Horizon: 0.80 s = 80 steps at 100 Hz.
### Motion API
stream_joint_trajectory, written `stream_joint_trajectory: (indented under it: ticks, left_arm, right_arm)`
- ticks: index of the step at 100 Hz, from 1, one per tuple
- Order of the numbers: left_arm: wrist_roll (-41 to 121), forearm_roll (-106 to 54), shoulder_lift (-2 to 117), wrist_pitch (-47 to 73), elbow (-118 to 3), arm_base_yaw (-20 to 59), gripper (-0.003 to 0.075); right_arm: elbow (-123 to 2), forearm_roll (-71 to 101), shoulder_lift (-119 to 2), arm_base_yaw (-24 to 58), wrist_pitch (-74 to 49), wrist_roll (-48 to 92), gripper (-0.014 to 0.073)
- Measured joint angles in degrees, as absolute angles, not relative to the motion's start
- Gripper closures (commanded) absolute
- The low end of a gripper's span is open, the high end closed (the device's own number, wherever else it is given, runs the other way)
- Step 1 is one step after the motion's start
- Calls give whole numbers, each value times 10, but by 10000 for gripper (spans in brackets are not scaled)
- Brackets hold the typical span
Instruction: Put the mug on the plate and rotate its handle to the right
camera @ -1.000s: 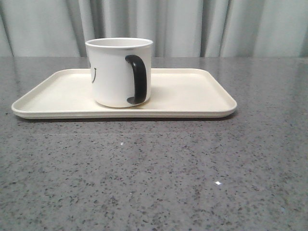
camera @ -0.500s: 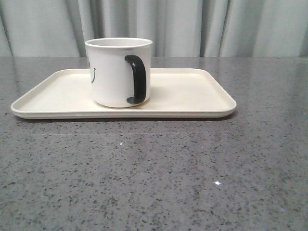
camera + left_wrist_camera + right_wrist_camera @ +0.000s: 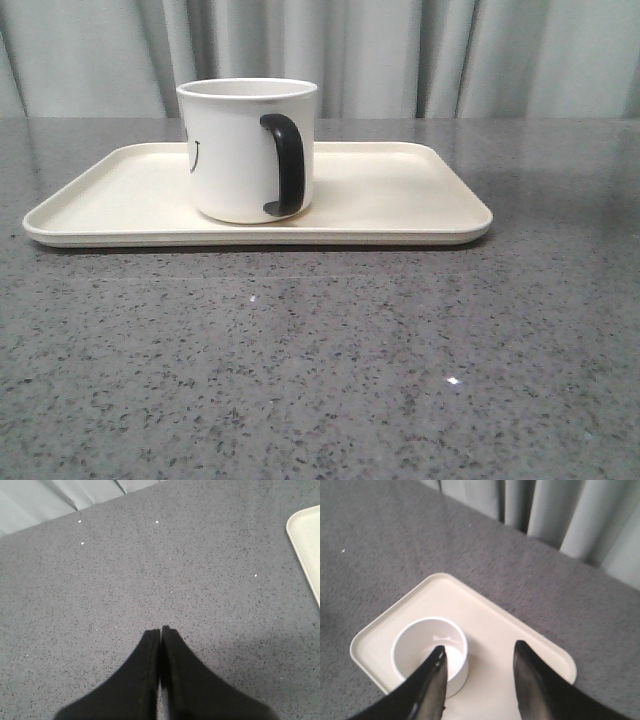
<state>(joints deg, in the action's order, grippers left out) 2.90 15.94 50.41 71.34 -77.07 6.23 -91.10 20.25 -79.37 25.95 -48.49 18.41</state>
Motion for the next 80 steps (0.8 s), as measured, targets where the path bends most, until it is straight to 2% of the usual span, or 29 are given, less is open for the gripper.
stream_joint_trajectory:
  ticks: [25, 80]
  left_arm:
    - [29, 159, 504, 713, -771, 62, 740]
    - [29, 159, 504, 713, -771, 62, 740]
  right_arm:
    - [-911, 211, -884, 311, -489, 186, 263]
    - [-911, 215, -972, 313, -487, 188, 263]
